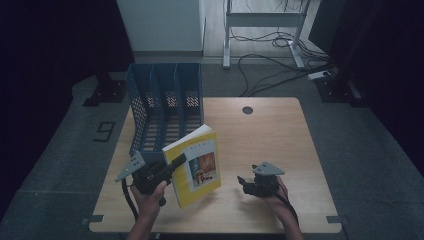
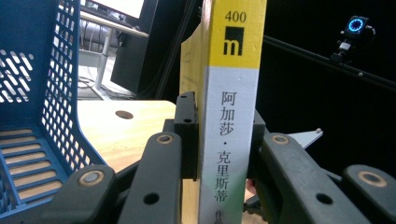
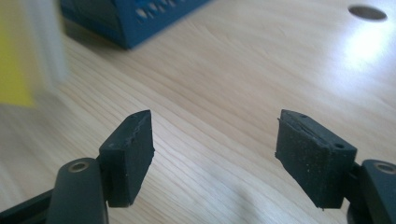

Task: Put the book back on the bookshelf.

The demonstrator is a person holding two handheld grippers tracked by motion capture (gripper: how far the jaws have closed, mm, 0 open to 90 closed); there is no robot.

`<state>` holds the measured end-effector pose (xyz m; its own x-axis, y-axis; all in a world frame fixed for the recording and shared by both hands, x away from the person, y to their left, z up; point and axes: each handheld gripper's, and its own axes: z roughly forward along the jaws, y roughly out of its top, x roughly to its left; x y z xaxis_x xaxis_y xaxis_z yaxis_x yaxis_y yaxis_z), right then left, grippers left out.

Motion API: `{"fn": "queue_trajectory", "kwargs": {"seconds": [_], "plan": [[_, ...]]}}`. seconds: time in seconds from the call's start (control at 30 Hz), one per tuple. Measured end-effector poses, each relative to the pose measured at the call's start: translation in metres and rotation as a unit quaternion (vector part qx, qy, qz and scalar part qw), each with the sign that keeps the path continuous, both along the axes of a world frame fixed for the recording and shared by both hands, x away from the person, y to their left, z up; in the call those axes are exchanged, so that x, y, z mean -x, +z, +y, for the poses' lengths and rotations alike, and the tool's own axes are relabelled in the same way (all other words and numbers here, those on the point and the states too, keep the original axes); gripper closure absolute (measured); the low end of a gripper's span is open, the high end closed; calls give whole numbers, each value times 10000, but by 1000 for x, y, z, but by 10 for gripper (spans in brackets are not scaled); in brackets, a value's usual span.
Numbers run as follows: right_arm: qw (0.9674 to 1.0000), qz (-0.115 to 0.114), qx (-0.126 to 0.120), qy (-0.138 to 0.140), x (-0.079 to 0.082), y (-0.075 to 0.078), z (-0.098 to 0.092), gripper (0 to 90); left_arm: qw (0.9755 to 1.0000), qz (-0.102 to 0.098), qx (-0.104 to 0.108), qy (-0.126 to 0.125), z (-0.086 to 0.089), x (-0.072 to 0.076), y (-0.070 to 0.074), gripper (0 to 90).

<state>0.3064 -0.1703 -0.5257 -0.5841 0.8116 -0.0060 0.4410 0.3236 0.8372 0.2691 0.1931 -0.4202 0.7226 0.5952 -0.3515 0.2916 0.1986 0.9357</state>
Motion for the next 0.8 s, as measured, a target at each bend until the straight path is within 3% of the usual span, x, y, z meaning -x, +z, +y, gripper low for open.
{"fn": "queue_trajectory", "kwargs": {"seconds": [0.17, 0.8], "plan": [[9993, 231, 283, -94, -5, -11, 1, 270, 10000, -15, 23, 40, 3, 0, 1, 757], [9967, 572, 565, -126, -9, -25, 3, 266, 9996, -84, 166, 193, 18, 2, 7, 757]]}}
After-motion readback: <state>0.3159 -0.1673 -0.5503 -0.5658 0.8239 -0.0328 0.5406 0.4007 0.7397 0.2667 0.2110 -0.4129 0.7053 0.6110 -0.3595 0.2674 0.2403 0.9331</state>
